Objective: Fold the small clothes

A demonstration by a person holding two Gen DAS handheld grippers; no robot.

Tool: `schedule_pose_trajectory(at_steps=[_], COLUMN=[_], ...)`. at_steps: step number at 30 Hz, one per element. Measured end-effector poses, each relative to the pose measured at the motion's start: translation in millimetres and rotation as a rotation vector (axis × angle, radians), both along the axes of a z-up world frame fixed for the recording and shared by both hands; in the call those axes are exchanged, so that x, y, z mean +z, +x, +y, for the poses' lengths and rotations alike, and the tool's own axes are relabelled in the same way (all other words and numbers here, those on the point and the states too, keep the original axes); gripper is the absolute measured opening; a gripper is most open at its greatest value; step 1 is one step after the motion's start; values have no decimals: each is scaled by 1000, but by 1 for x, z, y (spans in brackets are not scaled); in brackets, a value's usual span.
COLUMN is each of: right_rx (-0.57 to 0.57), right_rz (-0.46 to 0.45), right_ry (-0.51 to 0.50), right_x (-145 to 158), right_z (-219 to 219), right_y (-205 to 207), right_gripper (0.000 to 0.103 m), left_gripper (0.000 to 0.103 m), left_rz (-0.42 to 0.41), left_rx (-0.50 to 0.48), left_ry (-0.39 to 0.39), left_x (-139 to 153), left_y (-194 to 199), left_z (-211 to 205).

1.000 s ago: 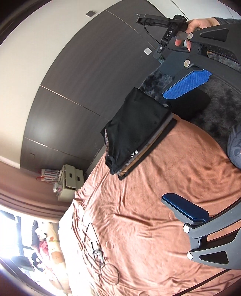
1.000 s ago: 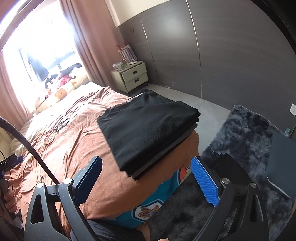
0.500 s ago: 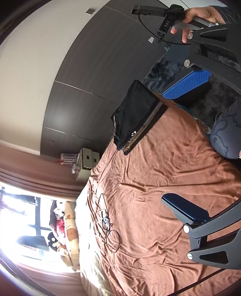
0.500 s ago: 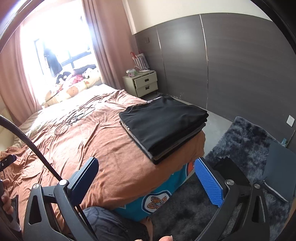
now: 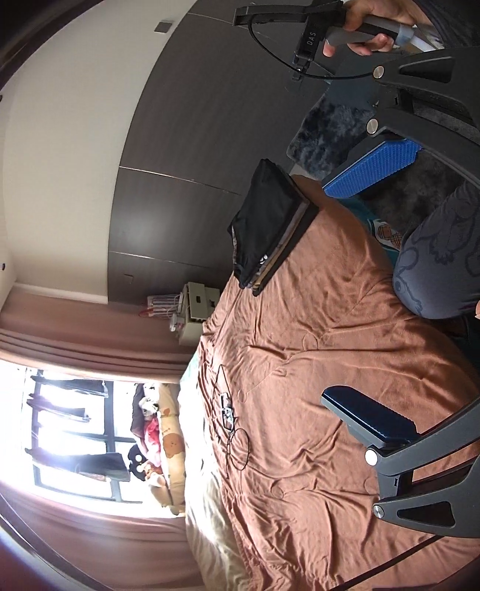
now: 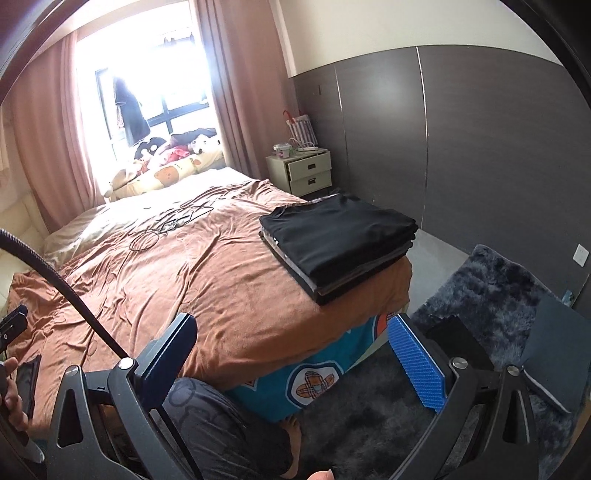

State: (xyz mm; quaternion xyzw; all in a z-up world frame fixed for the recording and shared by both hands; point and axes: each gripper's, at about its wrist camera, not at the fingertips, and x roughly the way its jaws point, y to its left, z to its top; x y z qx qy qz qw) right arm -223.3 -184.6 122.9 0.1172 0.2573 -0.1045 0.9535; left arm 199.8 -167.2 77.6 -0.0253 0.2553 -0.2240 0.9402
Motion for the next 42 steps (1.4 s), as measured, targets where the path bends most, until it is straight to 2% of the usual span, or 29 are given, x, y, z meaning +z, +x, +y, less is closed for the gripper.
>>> schedule_pose_trajectory(at_steps=[9, 12, 15, 19, 23, 30, 33, 42], right_rx=[60, 69, 70, 95, 103, 136, 150, 138], right_rz=[-36, -49, -70, -122, -102, -110, -108, -88], right_ry=[-49, -33, -17, -45, -65, -74, -70, -96], right_x=[-5, -9, -14, -24, -45, -59, -65, -70], right_z=[24, 28, 32, 42, 51, 73, 81, 90], right_y=[-32, -43, -56, -75, -76, -66, -63, -61], right_gripper=[103, 103, 103, 103, 103, 103, 103, 103], left_gripper=[103, 103, 103, 103, 103, 103, 103, 103], left_rz=[-55, -56, -69, -86, -92, -120, -131, -127], left_rx=[58, 67, 77, 85, 93, 144, 147, 188], left_ry=[-5, -17, -7, -7, 3, -12, 9, 2], left_x=[-10, -15, -18, -22, -30, -40, -41, -43], left_y=[-54, -69, -85, -107, -125, -146, -148, -151], left_z=[19, 25, 29, 35, 37, 40, 38, 44])
